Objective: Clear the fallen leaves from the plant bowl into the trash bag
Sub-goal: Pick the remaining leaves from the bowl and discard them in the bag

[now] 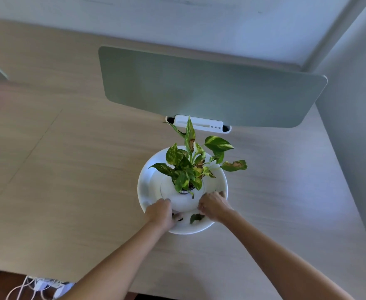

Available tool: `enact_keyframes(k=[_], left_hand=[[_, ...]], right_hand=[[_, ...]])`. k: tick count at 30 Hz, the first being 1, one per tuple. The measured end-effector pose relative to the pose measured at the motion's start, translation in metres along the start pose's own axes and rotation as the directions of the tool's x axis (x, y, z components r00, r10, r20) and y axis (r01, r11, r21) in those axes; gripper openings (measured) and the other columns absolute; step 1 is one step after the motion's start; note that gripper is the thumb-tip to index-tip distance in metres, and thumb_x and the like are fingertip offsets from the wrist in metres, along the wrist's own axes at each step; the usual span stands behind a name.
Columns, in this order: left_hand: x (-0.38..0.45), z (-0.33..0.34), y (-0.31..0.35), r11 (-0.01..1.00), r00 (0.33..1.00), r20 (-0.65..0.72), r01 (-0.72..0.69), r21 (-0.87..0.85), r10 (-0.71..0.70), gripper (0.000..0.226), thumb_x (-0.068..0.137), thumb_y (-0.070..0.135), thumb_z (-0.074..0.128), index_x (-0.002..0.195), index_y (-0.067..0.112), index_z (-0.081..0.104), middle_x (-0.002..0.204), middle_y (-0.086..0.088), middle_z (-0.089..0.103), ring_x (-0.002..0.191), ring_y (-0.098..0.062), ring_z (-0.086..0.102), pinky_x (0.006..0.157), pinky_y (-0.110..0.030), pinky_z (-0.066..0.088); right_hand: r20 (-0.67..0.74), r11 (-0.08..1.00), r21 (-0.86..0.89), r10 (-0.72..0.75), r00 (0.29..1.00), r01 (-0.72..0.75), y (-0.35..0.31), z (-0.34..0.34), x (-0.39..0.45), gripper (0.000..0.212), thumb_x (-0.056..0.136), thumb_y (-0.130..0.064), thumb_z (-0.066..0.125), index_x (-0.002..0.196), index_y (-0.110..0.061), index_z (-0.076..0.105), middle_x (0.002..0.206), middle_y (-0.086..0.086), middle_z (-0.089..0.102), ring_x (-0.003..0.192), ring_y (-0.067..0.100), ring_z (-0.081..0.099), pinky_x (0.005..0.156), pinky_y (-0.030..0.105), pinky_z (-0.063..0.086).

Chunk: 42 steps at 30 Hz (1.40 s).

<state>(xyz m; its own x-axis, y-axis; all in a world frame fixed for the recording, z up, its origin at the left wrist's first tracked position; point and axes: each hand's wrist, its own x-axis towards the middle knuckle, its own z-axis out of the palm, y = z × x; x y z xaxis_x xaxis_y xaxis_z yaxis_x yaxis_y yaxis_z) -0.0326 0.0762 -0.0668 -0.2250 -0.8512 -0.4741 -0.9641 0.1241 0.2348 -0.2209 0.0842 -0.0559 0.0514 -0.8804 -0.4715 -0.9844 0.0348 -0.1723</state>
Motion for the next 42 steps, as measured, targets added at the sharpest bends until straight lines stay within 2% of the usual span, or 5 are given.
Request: enact_keyframes(k=[13, 22, 30, 35, 42], left_hand=[[0.002, 0.001, 0.01, 0.999, 0.999, 0.047, 0.007, 0.038, -0.009, 0.021, 0.08, 0.0, 0.055, 0.098, 0.007, 0.063, 0.106, -0.013, 0.066, 0.099, -0.033, 0.064, 0.07, -0.036, 0.046], [0.01, 0.004, 0.0, 0.988, 0.985, 0.071, -0.156, -0.004, 0.156, 0.028, 0.079, -0.004, 0.047, 0.097, 0.006, 0.066, 0.106, -0.014, 0.067, 0.099, -0.034, 0.063, 0.083, -0.039, 0.053], [0.026, -0.018, -0.023, 0.781, 0.984, 0.168, 0.054, -0.622, 0.066, 0.026, 0.075, -0.01, 0.065, 0.06, 0.009, 0.055, 0.076, -0.01, 0.067, 0.056, -0.013, 0.061, 0.046, -0.016, 0.047], [0.02, -0.038, -0.019, 0.26, 0.919, 0.394, 0.385, -0.885, -0.02, 0.022, 0.083, -0.013, 0.062, 0.072, 0.005, 0.057, 0.073, -0.015, 0.062, 0.068, -0.021, 0.063, 0.042, -0.017, 0.054], [-0.039, -0.021, 0.063, 0.287, 0.835, 0.487, 0.416, -0.863, 0.255, 0.022, 0.085, -0.014, 0.057, 0.072, 0.003, 0.059, 0.068, -0.013, 0.063, 0.06, -0.019, 0.063, 0.051, -0.018, 0.058]], right_hand=[[-0.13, 0.955, -0.196, 0.201, 0.971, -0.224, -0.033, 0.027, -0.014, 0.051, 0.084, -0.056, 0.055, 0.103, -0.009, 0.064, 0.1, 0.008, 0.068, 0.098, 0.028, 0.058, 0.098, 0.042, 0.031], [-0.101, 0.971, -0.066, 0.221, 0.97, -0.228, -0.058, 0.03, -0.021, 0.026, 0.09, -0.002, 0.044, 0.102, -0.009, 0.067, 0.102, 0.011, 0.072, 0.096, 0.033, 0.067, 0.075, 0.035, 0.049], [-0.087, 0.945, 0.267, 0.218, 0.972, -0.189, -0.03, 0.009, -0.023, 0.018, 0.085, 0.0, 0.048, 0.091, -0.002, 0.065, 0.095, 0.02, 0.067, 0.09, 0.036, 0.066, 0.072, 0.036, 0.052], [-0.186, 0.613, 0.765, 0.507, 0.842, -0.199, -0.005, 0.0, -0.056, 0.01, 0.078, 0.0, 0.063, 0.074, -0.006, 0.07, 0.069, 0.011, 0.073, 0.054, 0.009, 0.064, 0.052, 0.013, 0.051], [0.092, -0.047, 0.996, 0.621, 0.778, -0.08, 0.052, 0.025, -0.157, 0.01, 0.082, 0.004, 0.068, 0.077, -0.001, 0.061, 0.066, 0.014, 0.063, 0.044, 0.012, 0.06, 0.041, 0.018, 0.047]])
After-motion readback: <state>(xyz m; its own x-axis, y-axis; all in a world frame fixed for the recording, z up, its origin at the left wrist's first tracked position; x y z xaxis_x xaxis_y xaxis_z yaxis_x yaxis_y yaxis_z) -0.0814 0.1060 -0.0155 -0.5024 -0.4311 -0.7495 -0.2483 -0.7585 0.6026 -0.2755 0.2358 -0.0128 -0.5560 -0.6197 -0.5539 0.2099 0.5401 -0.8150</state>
